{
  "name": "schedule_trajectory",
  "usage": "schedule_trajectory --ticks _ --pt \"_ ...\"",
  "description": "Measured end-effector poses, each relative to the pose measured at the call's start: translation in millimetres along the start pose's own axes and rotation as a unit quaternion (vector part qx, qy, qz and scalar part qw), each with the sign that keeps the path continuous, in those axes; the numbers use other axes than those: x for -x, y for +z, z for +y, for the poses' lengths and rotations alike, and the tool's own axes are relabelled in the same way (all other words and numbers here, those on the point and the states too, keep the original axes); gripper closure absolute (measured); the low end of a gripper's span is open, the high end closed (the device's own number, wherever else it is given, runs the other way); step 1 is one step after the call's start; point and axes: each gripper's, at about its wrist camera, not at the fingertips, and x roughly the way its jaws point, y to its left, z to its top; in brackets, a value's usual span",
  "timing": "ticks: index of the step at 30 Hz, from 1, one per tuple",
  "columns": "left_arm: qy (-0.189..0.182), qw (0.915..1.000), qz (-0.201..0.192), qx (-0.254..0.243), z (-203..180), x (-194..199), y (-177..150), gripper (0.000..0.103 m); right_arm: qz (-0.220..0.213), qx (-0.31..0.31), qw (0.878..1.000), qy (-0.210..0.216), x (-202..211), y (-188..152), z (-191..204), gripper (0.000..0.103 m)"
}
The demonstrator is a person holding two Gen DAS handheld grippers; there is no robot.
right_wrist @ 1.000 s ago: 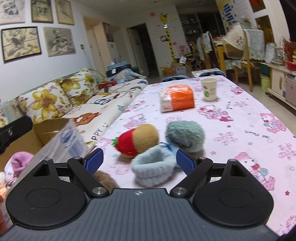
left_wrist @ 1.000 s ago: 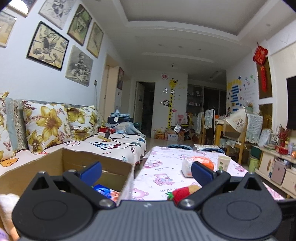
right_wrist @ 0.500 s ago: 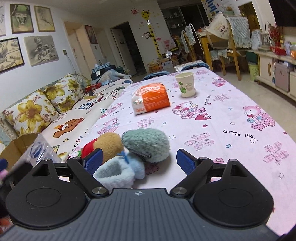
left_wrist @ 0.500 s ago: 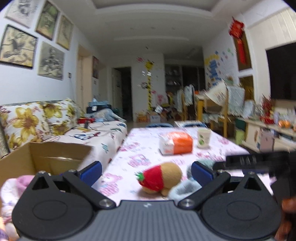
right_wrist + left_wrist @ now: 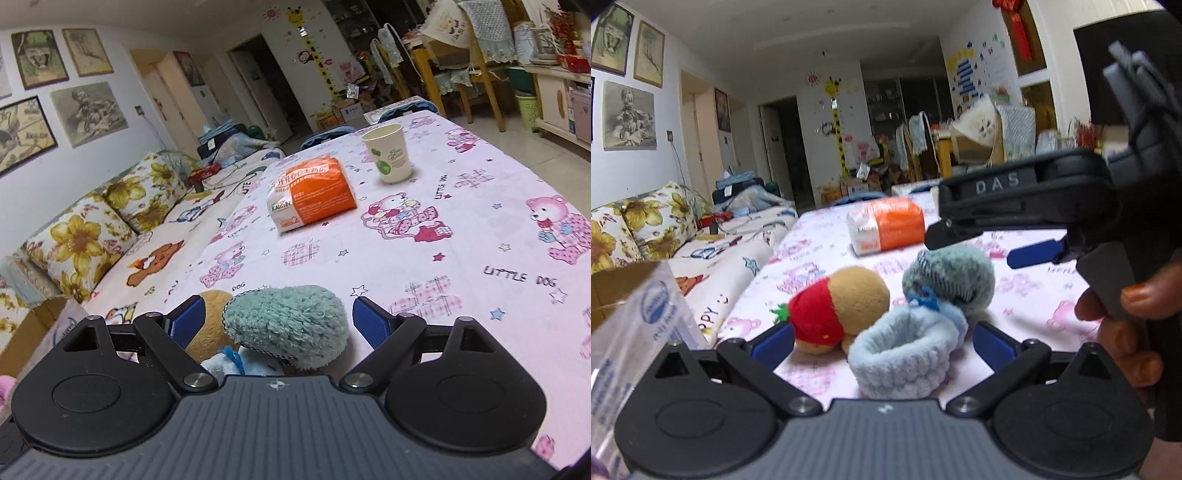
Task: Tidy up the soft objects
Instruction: 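Grasp the light blue knit ring with left gripper while right grasps grey-green pompom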
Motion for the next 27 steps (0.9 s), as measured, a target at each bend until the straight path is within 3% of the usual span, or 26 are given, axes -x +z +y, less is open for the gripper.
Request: schedule_trajectory --ticks 6,10,14,18,20,21,27 --pt "-0.022 0.9993 0.017 0.025 -1 -16 1 0.003 0.015 0.019 1.0 -0.015 -19 1 6 0.0" --pt "-0.031 0.9982 0.045 0.024 -1 -32 3 0.014 0.022 0.011 1.0 -0.017 -27 -2 2 0.0" --pt "-0.039 0.9955 0.053 0.067 8 -36 2 0.017 0.023 0.006 1.0 -0.02 -27 -5 -2 0.0" --pt "-0.048 0.9945 0.057 0.073 6 -38 3 0.023 0.02 -0.003 1.0 -0.015 -25 -5 -4 0.0" --pt "-0.052 0.9941 0.059 0.075 5 -39 4 0.032 0.017 -0.004 1.0 -0.016 -23 -4 -4 0.003" --pt "-0.056 0.9937 0.06 0.077 6 -40 4 0.035 0.016 -0.009 1.0 -0.012 -22 -4 -5 0.009" --pt "-0.065 0.9927 0.061 0.082 8 -38 7 0.065 0.013 -0.008 1.0 -0.011 -18 -3 -3 0.016"
